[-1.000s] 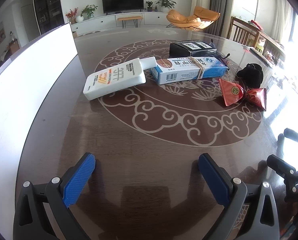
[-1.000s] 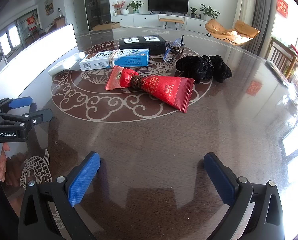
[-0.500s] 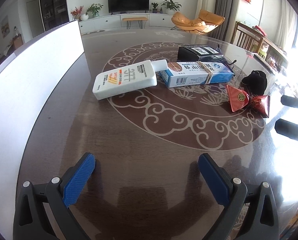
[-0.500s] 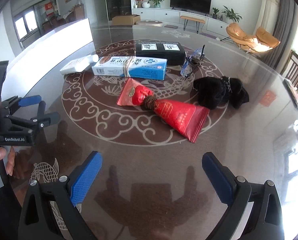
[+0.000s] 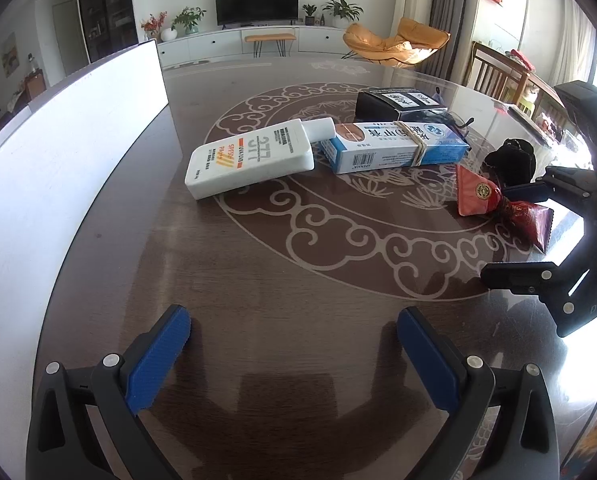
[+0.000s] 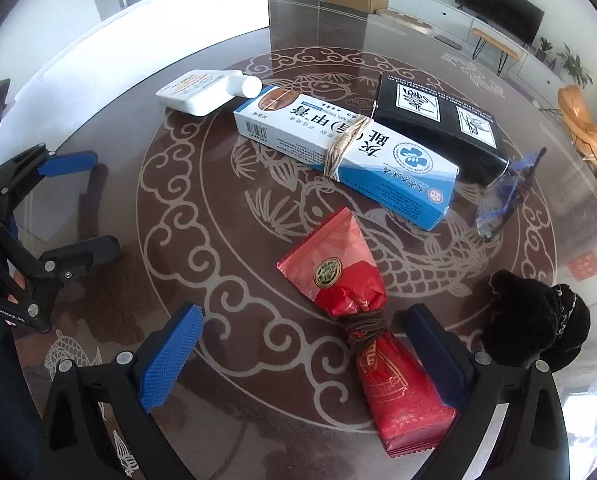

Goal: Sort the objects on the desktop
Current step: 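Move the right tool over the red candy bag, then grasp the white sunscreen bottle with the left tool while the right tool waits over the red bag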

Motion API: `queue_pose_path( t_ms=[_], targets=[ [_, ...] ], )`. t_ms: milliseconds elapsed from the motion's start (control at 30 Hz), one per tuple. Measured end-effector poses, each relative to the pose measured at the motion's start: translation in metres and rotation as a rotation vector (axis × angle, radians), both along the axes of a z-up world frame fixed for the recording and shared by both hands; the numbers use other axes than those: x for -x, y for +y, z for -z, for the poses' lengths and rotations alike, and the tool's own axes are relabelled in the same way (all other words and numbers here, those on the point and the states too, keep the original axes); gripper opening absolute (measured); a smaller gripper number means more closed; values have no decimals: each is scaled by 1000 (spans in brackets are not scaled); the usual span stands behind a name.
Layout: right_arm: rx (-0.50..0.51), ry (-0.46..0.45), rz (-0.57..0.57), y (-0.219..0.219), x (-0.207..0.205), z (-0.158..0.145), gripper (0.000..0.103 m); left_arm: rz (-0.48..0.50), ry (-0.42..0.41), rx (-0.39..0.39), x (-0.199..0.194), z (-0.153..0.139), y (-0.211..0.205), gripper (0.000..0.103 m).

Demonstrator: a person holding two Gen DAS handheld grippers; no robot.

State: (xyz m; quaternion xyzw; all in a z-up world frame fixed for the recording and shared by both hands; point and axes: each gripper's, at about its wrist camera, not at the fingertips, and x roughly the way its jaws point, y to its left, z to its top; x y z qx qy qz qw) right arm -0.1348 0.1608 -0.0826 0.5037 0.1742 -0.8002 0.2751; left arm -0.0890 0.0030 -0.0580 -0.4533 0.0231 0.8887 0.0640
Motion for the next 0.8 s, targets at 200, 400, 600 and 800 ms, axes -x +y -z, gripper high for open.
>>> queue_pose_path(
  t_ms=[200,400,600,800],
  targets=[
    [20,30,10,-5,-39,5,103,0,-3,12,0,0,1,103],
    [57,84,59,-5,-42,9,103,1,-2,14,-1,0,1,103],
    [100,143,61,-3,-48,12,103,0,-2,14,-1,0,0,103],
    [100,143,61,-4,-49,11,103,0,-2,14,-1,0,0,103]
  ],
)
